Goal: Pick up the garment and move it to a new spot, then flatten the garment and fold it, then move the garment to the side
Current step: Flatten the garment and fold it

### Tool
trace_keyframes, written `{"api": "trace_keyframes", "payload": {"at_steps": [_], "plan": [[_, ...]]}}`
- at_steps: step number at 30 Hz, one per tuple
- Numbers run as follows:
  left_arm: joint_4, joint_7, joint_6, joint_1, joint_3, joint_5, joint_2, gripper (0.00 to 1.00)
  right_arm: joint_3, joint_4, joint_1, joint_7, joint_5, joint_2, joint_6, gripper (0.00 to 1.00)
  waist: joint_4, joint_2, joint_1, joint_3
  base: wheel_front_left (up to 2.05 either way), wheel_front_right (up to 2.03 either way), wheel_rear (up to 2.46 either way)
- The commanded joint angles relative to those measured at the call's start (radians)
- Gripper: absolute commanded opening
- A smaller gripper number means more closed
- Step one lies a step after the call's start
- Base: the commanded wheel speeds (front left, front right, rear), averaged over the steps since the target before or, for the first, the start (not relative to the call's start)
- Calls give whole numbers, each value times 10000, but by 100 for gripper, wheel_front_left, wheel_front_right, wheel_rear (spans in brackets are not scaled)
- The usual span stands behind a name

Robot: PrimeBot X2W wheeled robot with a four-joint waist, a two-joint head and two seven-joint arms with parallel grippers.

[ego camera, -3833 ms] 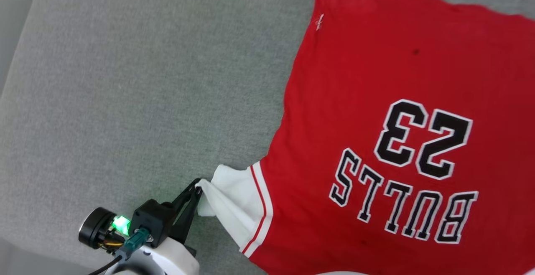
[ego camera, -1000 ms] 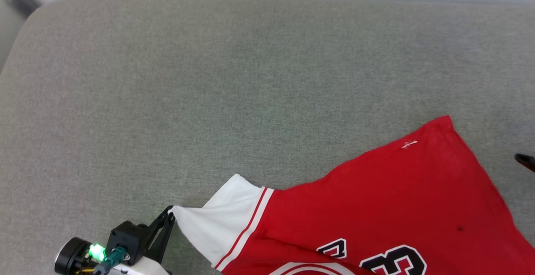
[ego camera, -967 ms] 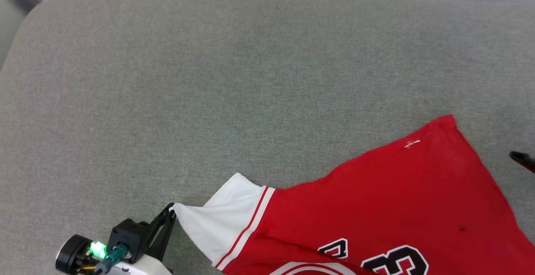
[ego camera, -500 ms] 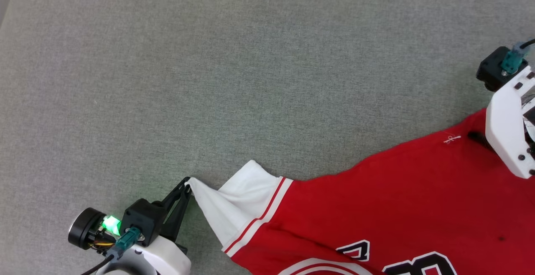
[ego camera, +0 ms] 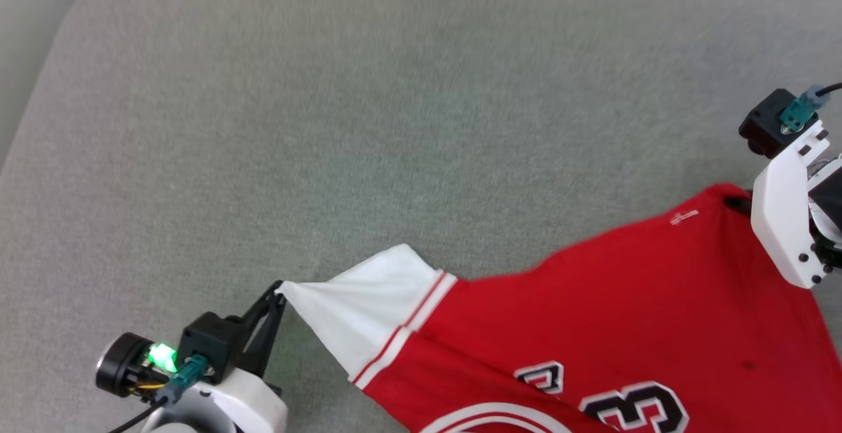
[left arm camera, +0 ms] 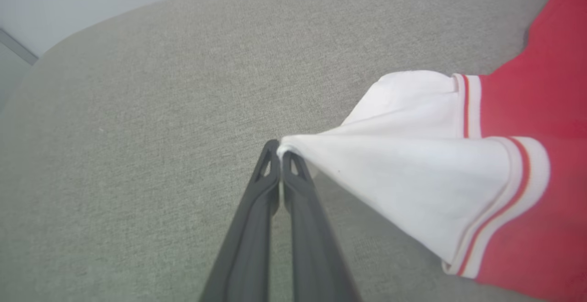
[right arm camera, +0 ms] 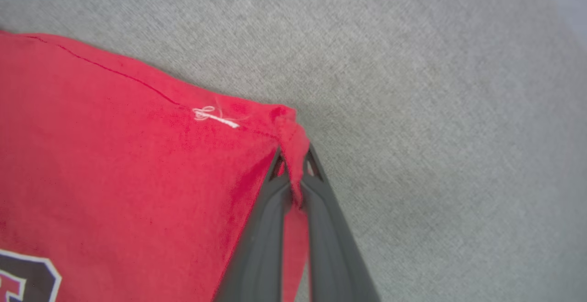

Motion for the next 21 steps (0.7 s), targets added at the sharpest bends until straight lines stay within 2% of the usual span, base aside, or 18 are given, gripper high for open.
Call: {"api": "trace_keyframes", "payload": {"at_steps": [1, 6, 11, 21], "plan": [[60, -58, -31, -16, 90, -36, 82, 0, 54, -24, -147, -239, -4, -13, -13, 0, -240, 0, -1, -760, 0, 0, 0], [169, -55, -172, -525, 318, 1, 152, 0, 9, 60, -376, -1442, 32, -124, -13, 0, -481, 0, -1, -1676, 0, 0, 0], [312, -28, -339, -1583, 679, 185, 12, 0, -381, 63, -770, -2368, -115, -135, -13, 0, -714, 0, -1, -2146, 0, 0, 0], [1104, 415, -1194, -5086, 1255, 1021, -437, 0, -1642, 312, -2149, -3868, -1285, 363, -13, 0, -1259, 0, -1, -1780, 0, 0, 0]]}}
